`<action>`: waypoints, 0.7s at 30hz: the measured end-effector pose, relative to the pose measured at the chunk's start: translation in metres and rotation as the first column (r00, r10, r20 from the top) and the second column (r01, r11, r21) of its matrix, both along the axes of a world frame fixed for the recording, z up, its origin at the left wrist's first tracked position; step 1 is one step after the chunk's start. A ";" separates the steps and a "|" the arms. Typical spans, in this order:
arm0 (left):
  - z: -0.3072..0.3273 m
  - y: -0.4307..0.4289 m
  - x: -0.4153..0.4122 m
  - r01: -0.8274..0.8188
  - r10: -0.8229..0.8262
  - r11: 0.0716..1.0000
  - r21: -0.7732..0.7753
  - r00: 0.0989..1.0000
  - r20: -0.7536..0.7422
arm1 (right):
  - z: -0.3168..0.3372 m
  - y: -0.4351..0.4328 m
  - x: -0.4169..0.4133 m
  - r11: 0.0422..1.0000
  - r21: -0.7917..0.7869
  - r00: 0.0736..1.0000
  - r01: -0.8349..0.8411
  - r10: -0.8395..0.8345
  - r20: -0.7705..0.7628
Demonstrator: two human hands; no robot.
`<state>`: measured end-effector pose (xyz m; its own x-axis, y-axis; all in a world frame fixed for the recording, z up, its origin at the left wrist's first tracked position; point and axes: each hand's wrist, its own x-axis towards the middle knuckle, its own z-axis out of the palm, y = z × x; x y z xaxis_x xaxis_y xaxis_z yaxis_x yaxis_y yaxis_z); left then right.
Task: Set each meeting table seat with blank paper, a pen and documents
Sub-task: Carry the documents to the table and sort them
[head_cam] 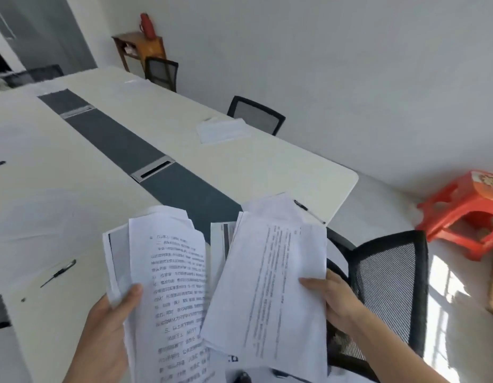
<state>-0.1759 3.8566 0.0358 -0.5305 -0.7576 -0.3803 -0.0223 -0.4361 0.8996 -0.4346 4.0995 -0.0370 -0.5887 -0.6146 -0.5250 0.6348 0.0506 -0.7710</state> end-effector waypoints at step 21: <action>-0.028 -0.050 -0.034 -0.110 0.086 0.986 0.123 0.979 0.187 | -0.116 -0.166 -0.097 0.668 0.737 0.826 -0.107 0.472 -0.308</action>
